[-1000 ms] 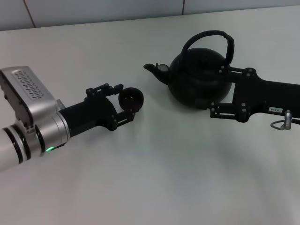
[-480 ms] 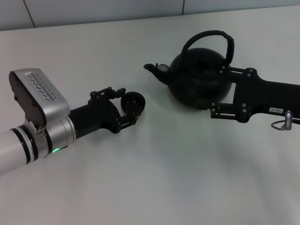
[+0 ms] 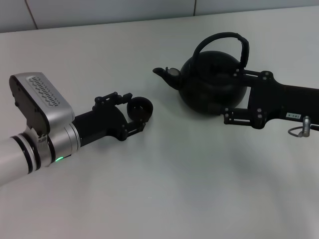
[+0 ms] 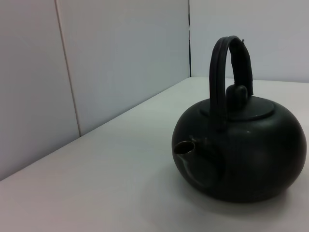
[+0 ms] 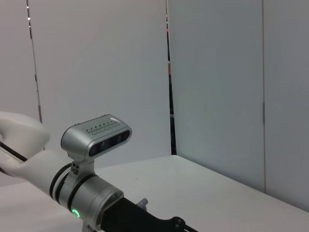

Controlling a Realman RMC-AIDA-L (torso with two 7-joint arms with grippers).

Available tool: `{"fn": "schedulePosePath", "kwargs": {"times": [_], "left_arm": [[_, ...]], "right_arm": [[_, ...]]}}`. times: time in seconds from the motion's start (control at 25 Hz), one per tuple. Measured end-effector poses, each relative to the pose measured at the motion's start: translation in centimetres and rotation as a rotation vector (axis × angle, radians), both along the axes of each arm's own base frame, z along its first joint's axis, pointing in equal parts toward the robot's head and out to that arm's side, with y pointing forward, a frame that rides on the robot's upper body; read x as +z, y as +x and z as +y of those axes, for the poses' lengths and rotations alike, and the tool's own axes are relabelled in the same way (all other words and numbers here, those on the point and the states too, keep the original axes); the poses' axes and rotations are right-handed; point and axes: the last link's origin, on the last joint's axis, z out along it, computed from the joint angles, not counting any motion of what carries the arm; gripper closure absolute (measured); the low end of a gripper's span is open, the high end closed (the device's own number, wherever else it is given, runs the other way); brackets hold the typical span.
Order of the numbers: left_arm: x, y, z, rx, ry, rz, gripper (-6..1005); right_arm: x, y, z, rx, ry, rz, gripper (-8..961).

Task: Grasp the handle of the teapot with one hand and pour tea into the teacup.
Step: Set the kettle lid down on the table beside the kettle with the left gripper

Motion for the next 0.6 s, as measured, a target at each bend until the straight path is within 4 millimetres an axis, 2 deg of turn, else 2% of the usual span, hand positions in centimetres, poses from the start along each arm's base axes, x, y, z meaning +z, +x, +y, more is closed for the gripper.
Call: {"fn": "schedulePosePath", "kwargs": {"times": [0.6], "left_arm": [[-0.01, -0.17, 0.12, 0.016, 0.003, 0.007, 230]], "right_arm": [[0.09, 0.03, 0.06, 0.001, 0.003, -0.003, 223]]}}
